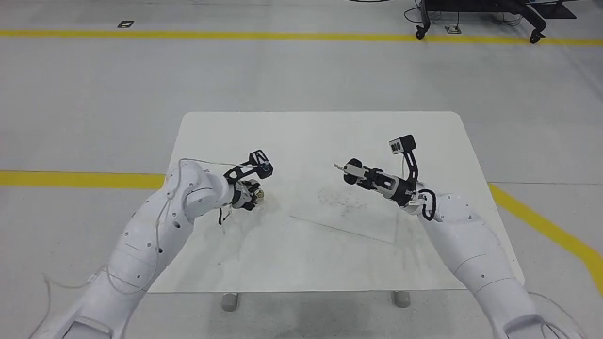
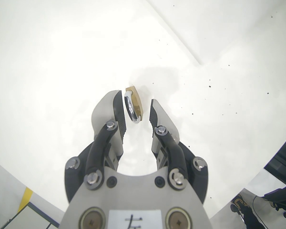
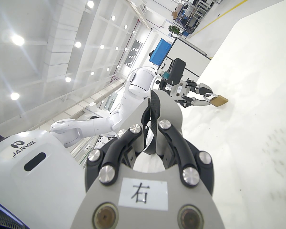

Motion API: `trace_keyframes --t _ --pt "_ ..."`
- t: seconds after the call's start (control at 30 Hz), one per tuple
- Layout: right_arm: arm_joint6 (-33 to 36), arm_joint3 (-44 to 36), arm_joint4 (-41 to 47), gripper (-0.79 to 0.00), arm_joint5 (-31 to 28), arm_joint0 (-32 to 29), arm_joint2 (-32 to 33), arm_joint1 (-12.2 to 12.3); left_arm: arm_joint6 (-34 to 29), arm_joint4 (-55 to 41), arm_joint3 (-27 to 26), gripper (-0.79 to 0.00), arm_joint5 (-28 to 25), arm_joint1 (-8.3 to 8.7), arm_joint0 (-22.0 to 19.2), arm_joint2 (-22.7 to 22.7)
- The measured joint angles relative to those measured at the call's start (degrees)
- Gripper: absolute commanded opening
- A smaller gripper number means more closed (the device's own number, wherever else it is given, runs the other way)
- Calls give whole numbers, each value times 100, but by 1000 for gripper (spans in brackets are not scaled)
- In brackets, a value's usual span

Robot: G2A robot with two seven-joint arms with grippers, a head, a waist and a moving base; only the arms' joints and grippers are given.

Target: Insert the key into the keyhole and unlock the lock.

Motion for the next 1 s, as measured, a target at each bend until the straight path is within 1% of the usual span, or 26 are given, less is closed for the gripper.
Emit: trace_keyframes --t 0.03,0.07,0.1,0.57,0.67,0.77,0.87,1.0 --pt "0 0 0 -785 0 0 0 0 -2 8 16 -640 28 -7 -14 22" --pt "0 0 0 -785 0 0 0 0 5 16 37 -739 55 -17 -35 52" --pt "0 0 0 -785 0 0 0 0 15 18 54 -785 68 -24 -50 72" --pt "0 0 0 -785 0 0 0 0 76 -88 187 -785 132 -61 -141 157" --pt "0 0 0 -785 0 0 0 0 274 -245 235 -785 272 -69 -118 85" --pt "0 0 0 -785 0 0 0 0 590 -805 406 -785 502 -89 -73 -95" --pt "0 0 0 -785 0 0 0 0 687 -1407 557 -785 653 -121 -55 -198" --pt "0 0 0 -785 0 0 0 0 799 -2525 736 -785 720 -171 -66 -363"
